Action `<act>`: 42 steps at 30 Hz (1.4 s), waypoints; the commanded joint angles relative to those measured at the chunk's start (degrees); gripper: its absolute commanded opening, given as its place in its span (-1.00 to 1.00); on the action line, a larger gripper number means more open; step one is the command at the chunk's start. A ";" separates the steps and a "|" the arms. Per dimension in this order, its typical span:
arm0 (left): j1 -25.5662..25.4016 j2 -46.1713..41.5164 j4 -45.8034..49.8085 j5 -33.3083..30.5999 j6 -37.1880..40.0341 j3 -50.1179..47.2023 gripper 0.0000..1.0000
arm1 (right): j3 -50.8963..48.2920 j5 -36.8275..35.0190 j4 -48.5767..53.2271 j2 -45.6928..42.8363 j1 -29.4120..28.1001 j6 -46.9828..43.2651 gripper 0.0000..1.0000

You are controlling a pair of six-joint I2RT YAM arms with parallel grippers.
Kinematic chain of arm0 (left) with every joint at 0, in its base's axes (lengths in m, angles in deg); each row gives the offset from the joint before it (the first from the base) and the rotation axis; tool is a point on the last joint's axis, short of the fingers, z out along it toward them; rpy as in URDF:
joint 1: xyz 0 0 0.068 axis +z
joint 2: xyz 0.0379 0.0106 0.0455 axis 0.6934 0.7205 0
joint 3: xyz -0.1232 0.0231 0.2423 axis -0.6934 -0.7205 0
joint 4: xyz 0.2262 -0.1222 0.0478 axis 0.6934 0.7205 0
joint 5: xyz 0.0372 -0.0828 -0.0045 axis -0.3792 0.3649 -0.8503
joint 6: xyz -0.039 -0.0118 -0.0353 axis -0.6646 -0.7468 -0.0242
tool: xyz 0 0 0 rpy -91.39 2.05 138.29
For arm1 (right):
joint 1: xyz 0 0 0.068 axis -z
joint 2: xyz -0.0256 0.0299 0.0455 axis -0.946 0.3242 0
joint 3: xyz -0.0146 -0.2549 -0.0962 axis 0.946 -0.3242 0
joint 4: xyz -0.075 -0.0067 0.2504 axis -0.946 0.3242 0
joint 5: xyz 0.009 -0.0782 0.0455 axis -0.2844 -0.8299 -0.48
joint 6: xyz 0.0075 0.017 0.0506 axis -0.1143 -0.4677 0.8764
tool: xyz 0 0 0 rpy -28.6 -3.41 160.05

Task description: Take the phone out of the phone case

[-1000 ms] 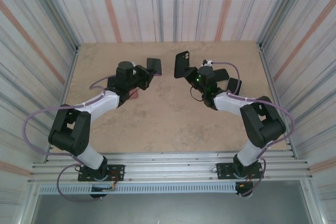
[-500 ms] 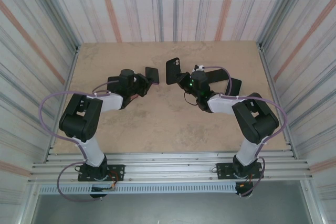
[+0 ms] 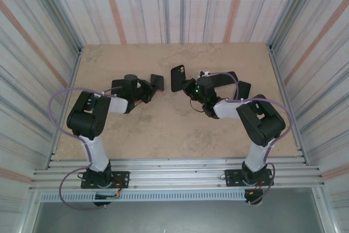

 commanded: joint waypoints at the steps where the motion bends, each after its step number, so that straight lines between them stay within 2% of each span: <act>1: 0.88 0.71 -3.48 2.49 1.67 0.62 -0.77 | 0.06 0.55 -1.01 1.10 -0.27 1.00 -0.99; 4: 1.16 0.45 -4.04 1.27 0.77 -0.78 -0.72 | 0.59 0.90 -1.37 1.60 -0.27 1.05 -0.99; 12: 1.52 0.30 -1.84 0.95 -0.28 -1.92 -0.35 | 1.65 1.92 -1.63 3.42 -0.18 1.52 -0.99; 17: 1.52 -0.40 0.66 -0.57 -1.32 -3.32 -0.19 | 1.52 2.90 -4.27 5.08 -0.08 3.03 -0.99; 30: 1.52 -2.63 9.99 -1.75 -0.45 -3.55 0.06 | 3.35 3.52 -2.13 6.91 -0.27 2.42 -0.98; 32: 1.74 -3.18 11.81 -1.86 -0.23 -3.55 0.16 | 3.75 3.60 -1.13 6.98 -0.32 2.02 -0.98; 42: 2.83 -5.67 18.21 -1.69 2.30 -3.11 0.40 | 5.41 2.72 -2.06 11.40 -0.62 1.82 -0.96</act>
